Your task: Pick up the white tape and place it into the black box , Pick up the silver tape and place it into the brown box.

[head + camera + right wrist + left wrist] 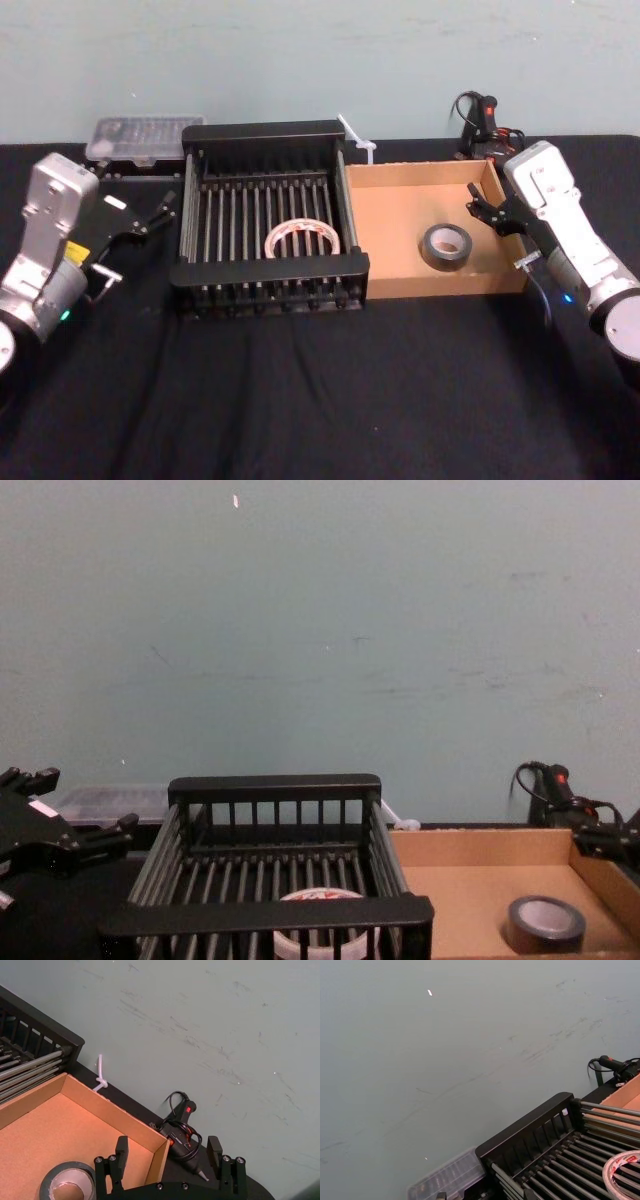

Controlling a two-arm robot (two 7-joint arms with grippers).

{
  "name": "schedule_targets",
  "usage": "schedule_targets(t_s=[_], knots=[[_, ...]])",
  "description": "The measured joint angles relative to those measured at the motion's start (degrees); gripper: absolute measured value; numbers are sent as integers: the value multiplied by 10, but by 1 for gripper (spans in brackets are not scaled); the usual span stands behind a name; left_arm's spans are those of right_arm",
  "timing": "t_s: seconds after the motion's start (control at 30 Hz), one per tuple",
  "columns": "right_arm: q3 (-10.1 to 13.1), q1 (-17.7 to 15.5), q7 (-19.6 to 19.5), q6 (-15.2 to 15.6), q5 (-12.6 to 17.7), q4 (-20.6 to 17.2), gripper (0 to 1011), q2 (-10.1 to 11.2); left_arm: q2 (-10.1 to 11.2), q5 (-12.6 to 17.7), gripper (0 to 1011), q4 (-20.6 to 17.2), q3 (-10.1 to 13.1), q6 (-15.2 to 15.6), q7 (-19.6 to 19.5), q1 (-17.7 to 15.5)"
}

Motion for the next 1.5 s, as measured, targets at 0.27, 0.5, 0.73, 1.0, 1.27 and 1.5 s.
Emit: schedule_targets(t_s=[0.27,0.5,0.73,1.0,1.27,1.5], knots=[[0,0,0,0,0,0,1002,0,0,0,1001,0,0,0,0,0],[0,0,0,0,0,0,1002,0,0,0,1002,0,0,0,0,0],[0,0,0,0,0,0,1002,0,0,0,1001,0,0,0,0,0],[0,0,0,0,0,0,1002,0,0,0,1001,0,0,0,0,0],[0,0,0,0,0,0,1002,0,0,0,1001,0,0,0,0,0],[0,0,0,0,0,0,1002,0,0,0,1001,0,0,0,0,0]])
